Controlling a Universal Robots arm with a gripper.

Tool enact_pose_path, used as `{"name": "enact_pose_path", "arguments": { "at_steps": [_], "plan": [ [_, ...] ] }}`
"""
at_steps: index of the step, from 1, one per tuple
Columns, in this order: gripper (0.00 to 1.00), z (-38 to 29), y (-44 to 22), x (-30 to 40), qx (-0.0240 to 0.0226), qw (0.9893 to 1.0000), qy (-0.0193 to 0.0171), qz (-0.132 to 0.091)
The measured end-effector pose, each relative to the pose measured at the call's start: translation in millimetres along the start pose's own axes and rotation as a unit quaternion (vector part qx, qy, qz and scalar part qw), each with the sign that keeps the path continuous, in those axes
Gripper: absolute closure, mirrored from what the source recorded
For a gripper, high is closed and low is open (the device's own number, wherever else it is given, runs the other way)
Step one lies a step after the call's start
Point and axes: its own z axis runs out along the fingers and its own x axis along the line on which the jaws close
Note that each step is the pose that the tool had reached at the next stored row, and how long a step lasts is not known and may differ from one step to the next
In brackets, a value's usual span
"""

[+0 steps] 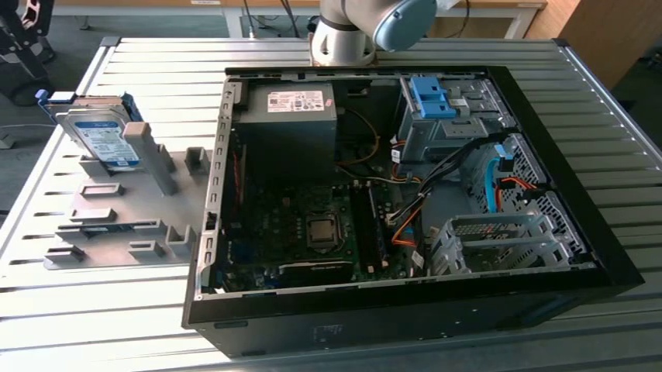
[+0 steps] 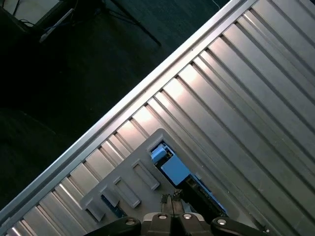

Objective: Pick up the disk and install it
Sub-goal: 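Pick up the disk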

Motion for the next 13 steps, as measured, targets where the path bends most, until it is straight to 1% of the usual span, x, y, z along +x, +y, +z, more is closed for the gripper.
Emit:
{"name": "enact_pose_path", "arguments": {
  "at_steps": [3,13],
  "plan": [
    [0.89,0.0,0.0,0.0,0.0000,0.9999,0.0007,-0.016],
    [0.89,0.0,0.0,0.0,0.0000,0.9998,0.0007,-0.017]
  ]
}}
